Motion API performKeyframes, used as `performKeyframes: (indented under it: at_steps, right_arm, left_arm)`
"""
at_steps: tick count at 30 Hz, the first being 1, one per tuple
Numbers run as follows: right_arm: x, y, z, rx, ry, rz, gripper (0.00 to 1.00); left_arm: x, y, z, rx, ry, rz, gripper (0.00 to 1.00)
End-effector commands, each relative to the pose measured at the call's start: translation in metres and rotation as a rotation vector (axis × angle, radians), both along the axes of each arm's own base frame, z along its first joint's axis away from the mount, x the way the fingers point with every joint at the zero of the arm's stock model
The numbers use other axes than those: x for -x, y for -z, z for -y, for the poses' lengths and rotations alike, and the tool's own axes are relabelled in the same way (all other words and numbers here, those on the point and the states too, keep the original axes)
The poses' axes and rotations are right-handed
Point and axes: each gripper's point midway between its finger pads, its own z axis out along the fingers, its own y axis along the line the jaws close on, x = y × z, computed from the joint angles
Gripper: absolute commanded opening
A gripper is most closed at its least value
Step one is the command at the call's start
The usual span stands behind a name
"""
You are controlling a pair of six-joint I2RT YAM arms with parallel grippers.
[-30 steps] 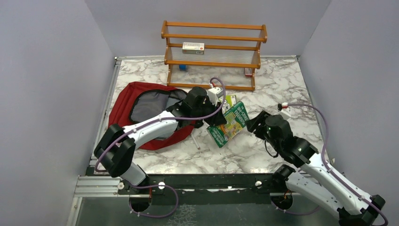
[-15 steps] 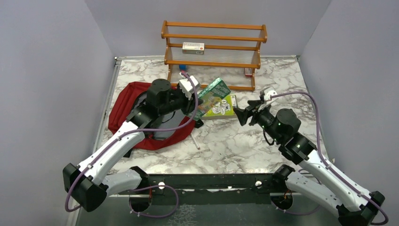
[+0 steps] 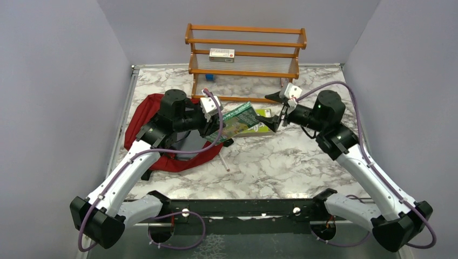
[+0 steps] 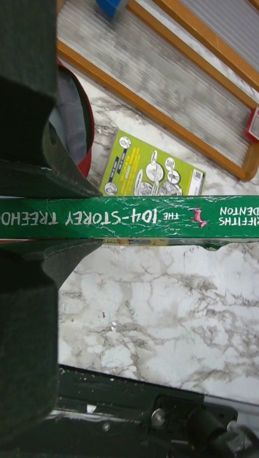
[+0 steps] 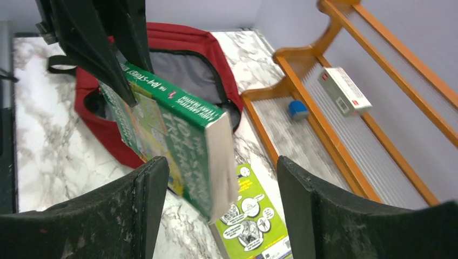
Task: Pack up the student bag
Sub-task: Pick up the book from the center of the board.
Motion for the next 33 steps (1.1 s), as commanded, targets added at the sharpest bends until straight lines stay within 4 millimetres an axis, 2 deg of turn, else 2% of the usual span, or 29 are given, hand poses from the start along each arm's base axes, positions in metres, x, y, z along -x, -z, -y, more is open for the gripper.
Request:
performKeyframes:
  at_steps: [1, 5, 8, 13, 19, 27, 33]
  right_arm:
    - [0.037, -0.009, -0.011, 0.034, -0.371, 0.002, 0.77]
    - [0.034, -0.012, -0.009, 0.027, -0.463, -0.039, 0.77]
    - [0.039, -0.01, -0.013, 0.019, -0.552, -0.088, 0.77]
    - [0.045, 0.006, -0.018, 0.011, -0.654, -0.203, 0.77]
    - [0.035, 0.036, -0.021, 0.016, -0.625, -0.292, 0.73]
    - [0.028, 0.06, -0.026, 0.006, -0.653, -0.392, 0.53]
    - [0.029, 0.064, -0.027, 0.001, -0.673, -0.413, 0.36]
  left_arm:
    - [0.027, -0.04, 0.01, 0.074, 0.174, 0.109, 0.0]
    - [0.036, -0.042, 0.011, 0.083, 0.219, 0.108, 0.0]
    - [0.039, -0.045, 0.013, 0.09, 0.242, 0.116, 0.0]
    - [0.037, -0.05, 0.015, 0.093, 0.25, 0.123, 0.0]
    - [0.039, -0.057, 0.021, 0.111, 0.298, 0.121, 0.0]
    - [0.036, -0.063, 0.024, 0.119, 0.307, 0.134, 0.0]
    - [0.029, -0.065, 0.025, 0.121, 0.284, 0.13, 0.0]
